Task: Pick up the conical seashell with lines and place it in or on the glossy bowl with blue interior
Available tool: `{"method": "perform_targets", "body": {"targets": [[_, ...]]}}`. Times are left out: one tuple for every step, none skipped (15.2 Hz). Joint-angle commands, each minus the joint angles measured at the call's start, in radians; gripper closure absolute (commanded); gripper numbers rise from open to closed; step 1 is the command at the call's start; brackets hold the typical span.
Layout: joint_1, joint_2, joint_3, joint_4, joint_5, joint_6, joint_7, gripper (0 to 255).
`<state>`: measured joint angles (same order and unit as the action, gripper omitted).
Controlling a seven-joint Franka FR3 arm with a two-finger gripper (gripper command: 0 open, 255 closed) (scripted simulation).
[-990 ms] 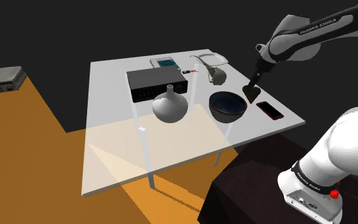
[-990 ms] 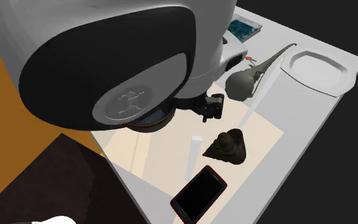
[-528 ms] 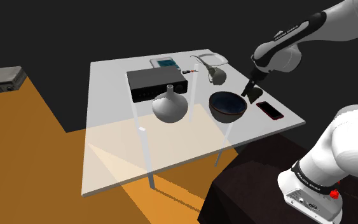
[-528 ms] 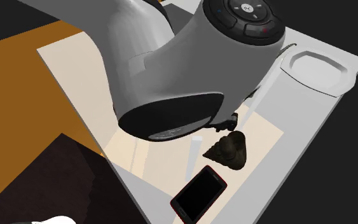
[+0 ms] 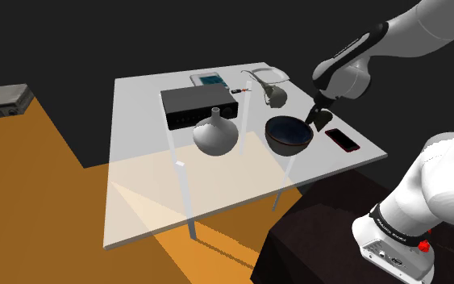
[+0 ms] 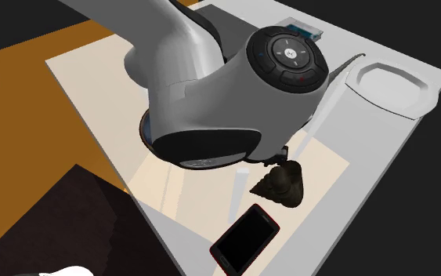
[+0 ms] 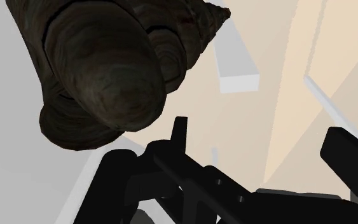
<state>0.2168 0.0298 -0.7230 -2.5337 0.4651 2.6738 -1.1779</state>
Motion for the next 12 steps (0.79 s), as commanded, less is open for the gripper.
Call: {"method": "perform_targets", "body": {"targets": [[0.000, 0.004, 0.001, 0.000, 0.009, 0.002, -0.006, 0], [0.000, 0.004, 0.001, 0.000, 0.009, 0.002, -0.006, 0], [0.000, 0.004, 0.001, 0.000, 0.009, 0.002, -0.006, 0], [0.000, 0.004, 0.001, 0.000, 0.009, 0.002, -0.006, 0], [0.000, 0.004, 0.001, 0.000, 0.009, 0.002, -0.006, 0], [0.000, 0.004, 0.001, 0.000, 0.009, 0.002, -0.006, 255], [0.000, 0.004, 0.001, 0.000, 0.009, 0.002, -0.006, 255], [0.000, 0.004, 0.001, 0.000, 0.009, 0.002, -0.006, 255], [0.000, 0.004, 0.001, 0.000, 0.009, 0.002, -0.006, 255], [0.000, 0.004, 0.001, 0.000, 0.009, 0.002, -0.006, 255], [0.000, 0.004, 0.001, 0.000, 0.009, 0.002, -0.006, 255], [0.000, 0.004, 0.001, 0.000, 0.009, 0.002, -0.006, 255]]}}
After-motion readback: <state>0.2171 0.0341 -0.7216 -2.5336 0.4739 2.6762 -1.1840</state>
